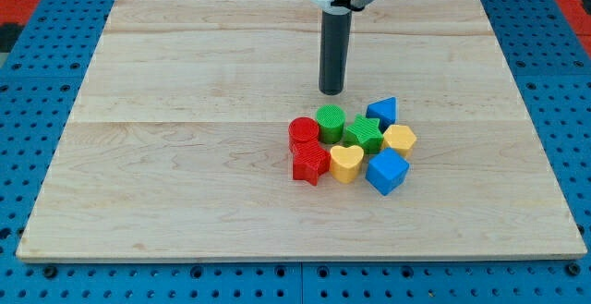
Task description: Move your arm to the right side of the board
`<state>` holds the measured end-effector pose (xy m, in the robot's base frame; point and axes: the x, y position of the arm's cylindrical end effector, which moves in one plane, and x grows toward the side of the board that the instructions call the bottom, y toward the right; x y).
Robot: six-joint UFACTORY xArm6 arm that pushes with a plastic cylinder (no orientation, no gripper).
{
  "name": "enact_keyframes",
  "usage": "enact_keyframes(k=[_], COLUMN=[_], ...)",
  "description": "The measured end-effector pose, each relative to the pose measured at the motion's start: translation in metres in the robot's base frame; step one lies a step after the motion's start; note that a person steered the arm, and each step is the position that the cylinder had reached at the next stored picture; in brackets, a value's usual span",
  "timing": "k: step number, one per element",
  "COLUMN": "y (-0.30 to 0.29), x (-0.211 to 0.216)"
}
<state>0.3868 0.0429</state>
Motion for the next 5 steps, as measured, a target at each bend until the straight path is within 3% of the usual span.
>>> enact_keyframes(k=[5], y=[0.113], x=[-0.042])
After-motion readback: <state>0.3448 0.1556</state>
